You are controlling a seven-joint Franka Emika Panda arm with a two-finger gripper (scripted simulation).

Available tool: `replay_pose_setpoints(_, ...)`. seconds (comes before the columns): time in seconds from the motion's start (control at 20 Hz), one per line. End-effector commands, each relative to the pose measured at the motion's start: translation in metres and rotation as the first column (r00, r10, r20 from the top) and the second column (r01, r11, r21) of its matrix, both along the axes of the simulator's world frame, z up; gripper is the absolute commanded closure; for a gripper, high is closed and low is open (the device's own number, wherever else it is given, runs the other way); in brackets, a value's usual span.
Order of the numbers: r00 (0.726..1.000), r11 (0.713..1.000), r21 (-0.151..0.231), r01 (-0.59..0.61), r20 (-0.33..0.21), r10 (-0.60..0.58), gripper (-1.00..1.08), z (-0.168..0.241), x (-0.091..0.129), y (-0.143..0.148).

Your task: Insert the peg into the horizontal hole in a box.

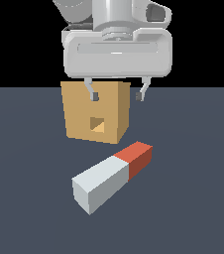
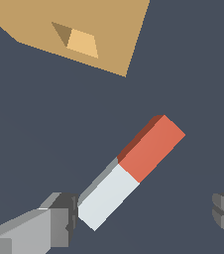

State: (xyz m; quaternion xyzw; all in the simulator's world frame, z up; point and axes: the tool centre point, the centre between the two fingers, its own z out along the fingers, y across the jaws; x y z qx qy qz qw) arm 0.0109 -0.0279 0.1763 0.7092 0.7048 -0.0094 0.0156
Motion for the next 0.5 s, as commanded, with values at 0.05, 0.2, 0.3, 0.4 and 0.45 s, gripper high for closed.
replay_pose_setpoints(0.05,1.000,1.000,0.000,0.001,0.000,-0.001,-0.92,-0.0001,0.0000,-0.0002)
replay_pose_setpoints(0.2,1.000,1.000,0.001,0.014,0.000,-0.014,-0.92,-0.0019,0.0000,-0.0015)
replay_pose_setpoints(0.3,0.999,0.999,0.001,0.032,0.000,-0.032,-0.92,-0.0044,0.0000,-0.0033)
replay_pose_setpoints(0.4,0.998,0.998,0.002,0.057,0.000,-0.057,-0.92,-0.0078,0.0000,-0.0059)
replay_pose_setpoints(0.45,0.997,0.997,0.003,0.073,0.000,-0.073,-0.92,-0.0099,-0.0001,-0.0075)
